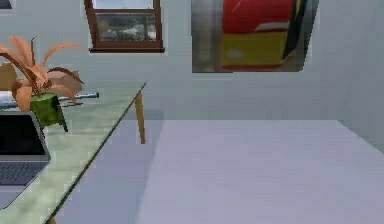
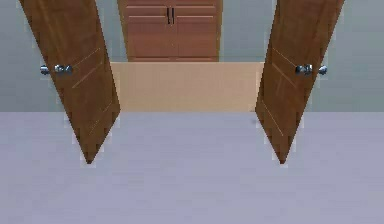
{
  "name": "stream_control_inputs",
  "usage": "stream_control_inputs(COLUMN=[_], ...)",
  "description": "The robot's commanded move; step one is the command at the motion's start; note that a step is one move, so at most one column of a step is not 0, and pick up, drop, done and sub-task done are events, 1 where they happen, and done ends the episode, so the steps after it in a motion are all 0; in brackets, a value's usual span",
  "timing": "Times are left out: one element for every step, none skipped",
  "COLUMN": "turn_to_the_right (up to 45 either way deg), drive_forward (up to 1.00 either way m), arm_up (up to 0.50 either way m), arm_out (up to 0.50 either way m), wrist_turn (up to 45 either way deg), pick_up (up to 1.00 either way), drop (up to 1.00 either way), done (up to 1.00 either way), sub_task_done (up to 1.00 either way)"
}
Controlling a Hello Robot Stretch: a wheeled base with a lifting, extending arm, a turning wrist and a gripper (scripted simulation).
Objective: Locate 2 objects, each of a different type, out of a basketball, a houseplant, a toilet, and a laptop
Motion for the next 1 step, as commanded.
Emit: stream_control_inputs(turn_to_the_right=[18.0], drive_forward=[0.00], arm_up=[0.00], arm_out=[0.00], wrist_turn=[0.0], pick_up=[0.00], drop=[0.00], done=[0.00], sub_task_done=[0.00])
